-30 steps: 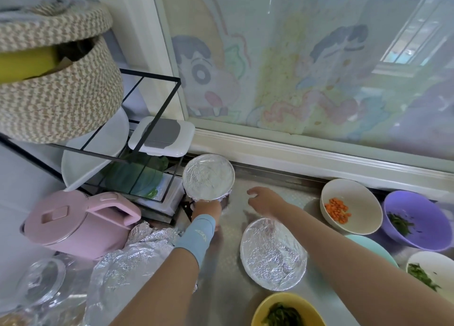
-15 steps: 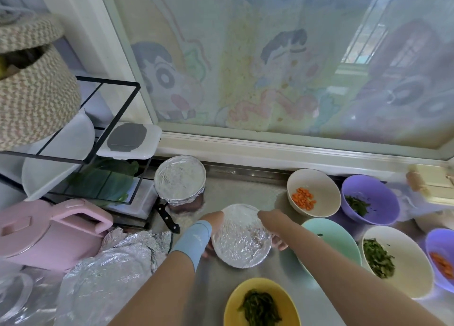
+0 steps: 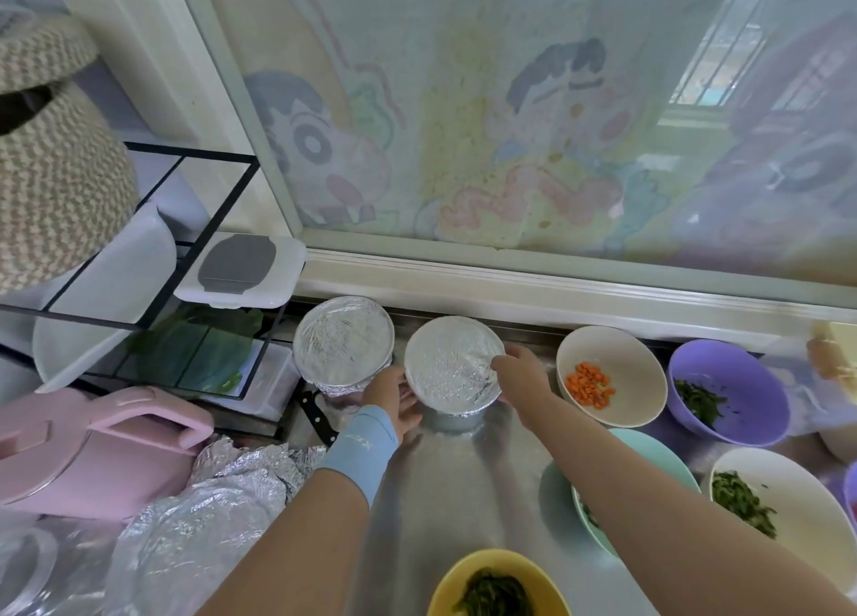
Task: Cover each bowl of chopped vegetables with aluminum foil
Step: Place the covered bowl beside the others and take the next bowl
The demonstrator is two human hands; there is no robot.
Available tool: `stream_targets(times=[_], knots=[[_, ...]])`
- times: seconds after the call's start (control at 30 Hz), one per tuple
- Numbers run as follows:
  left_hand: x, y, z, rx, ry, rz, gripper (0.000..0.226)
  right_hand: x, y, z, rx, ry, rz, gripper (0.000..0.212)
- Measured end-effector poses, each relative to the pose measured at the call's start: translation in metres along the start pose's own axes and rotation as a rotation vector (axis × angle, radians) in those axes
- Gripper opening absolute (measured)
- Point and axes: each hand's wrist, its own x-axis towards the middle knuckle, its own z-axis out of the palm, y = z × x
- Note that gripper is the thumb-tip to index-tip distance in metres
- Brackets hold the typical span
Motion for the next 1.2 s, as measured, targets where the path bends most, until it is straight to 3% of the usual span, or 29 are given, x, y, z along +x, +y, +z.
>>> stream_targets(times=[0.2,0.3,0.43,0.6,0.7,0.8,0.87,1.0,1.2], knots=[[0.008,0.002,-0.003,-0.137,-0.015,-0.001,0.027,0.012,-0.001,0.003,0.043,-0.052,-0.044,0.061],[0.004,0.001,-0.004,-0.014,-0.011,0.004,0.028,0.006,0.0,0.0,-0.036,-0.013,-0.08,0.057],[-0.01,-0.002,-0.006,0.239,0.007,-0.018,0.032,-0.017,0.014,-0.005,-0.352,0.001,-0.179,0.047],[-0.037,-0.021,0.0,0.625,-0.135,-0.046,0.017,-0.072,0.032,-0.012,-0.778,-0.471,-0.253,0.036],[-0.042,-0.044,-0.005,0.902,-0.068,0.149,0.035,-0.102,0.05,-0.017,-0.899,-0.754,-0.209,0.05],[-0.057,-0.064,-0.014,0.995,-0.096,0.071,0.031,-0.115,0.074,-0.016,-1.143,-0.871,-0.216,0.067],[-0.064,-0.072,-0.019,1.062,-0.127,-0.003,0.028,-0.116,0.087,-0.013,-1.233,-0.828,-0.272,0.06],[-0.072,-0.084,-0.029,1.197,-0.18,-0.076,0.041,-0.111,0.096,-0.011,-1.176,-0.618,-0.382,0.041],[-0.079,-0.089,-0.04,1.272,-0.125,0.029,0.045,-0.097,0.089,-0.02,-1.027,-0.28,-0.386,0.043]])
